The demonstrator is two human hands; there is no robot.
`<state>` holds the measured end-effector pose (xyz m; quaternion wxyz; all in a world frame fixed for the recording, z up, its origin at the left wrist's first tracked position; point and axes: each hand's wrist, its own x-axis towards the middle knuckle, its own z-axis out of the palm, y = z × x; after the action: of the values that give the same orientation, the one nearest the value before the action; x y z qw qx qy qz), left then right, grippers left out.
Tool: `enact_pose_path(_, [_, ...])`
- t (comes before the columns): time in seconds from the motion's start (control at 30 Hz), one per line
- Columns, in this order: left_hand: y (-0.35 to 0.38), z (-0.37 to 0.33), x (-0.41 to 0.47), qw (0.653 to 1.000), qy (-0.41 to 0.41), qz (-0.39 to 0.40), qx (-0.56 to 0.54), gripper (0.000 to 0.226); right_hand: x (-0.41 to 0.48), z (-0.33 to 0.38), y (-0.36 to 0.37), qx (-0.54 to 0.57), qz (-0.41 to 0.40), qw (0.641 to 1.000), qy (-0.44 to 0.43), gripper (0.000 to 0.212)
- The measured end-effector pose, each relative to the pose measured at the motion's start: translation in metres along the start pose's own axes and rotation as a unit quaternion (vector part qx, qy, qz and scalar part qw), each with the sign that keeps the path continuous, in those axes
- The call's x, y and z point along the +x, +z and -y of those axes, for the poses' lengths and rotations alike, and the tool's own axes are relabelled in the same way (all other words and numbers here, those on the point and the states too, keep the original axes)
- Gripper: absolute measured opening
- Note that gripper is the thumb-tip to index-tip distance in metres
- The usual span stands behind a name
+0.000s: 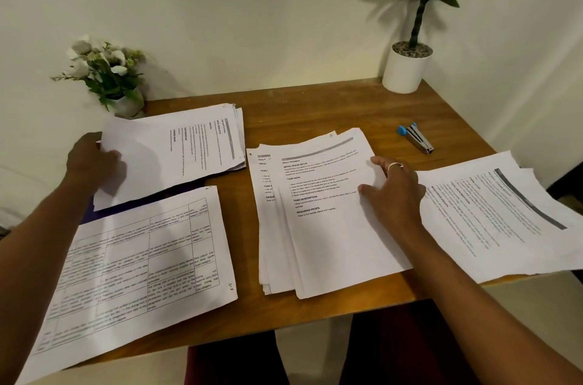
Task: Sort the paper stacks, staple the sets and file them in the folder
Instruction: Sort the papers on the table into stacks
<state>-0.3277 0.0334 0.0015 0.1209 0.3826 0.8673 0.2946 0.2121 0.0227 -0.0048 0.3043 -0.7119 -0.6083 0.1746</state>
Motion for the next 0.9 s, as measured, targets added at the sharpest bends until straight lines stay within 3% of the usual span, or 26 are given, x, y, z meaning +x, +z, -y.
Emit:
enact_pose_path(0.07, [0.003,-0.008,-0.009,0.999,-0.003,-0.034,-0.017,0.065,0.000,-0.001,0.000,0.026,-0.007,1.000,-0.005,0.058])
enact_pose_path(0.13, [0.002,-0.019,-0.024,0.997,-0.005,-0.076,-0.002,0.072,0.001,-0.001,-0.001,0.084,0.003,0.996,0.000,0.063])
enact_pose_path(0.23, [0.005,-0.045,-0.056,0.994,0.055,-0.089,0.023,0.063,0.000,0.002,-0.008,0.154,0.035,0.987,0.012,0.060])
enact_pose_path(0.33, [0.011,-0.072,-0.098,0.984,0.168,-0.052,-0.010,0.044,-0.002,0.007,-0.013,0.157,0.043,0.987,0.001,0.040])
enact_pose_path(0.4, [0.017,-0.089,-0.132,0.978,0.198,-0.012,-0.058,0.034,-0.002,0.010,-0.018,0.187,0.041,0.981,0.007,0.035])
enact_pose_path(0.53, [0.030,-0.124,-0.203,0.971,0.172,0.105,-0.131,0.027,0.001,0.014,-0.027,0.257,0.044,0.965,0.022,0.022])
enact_pose_path(0.67, [0.045,-0.138,-0.250,0.955,0.096,0.211,-0.185,0.048,0.002,0.017,-0.026,0.354,0.057,0.931,0.062,0.019])
enact_pose_path(0.9, [0.061,-0.132,-0.282,0.939,0.087,0.229,-0.239,0.040,-0.003,0.017,-0.014,0.458,0.114,0.873,0.126,0.024])
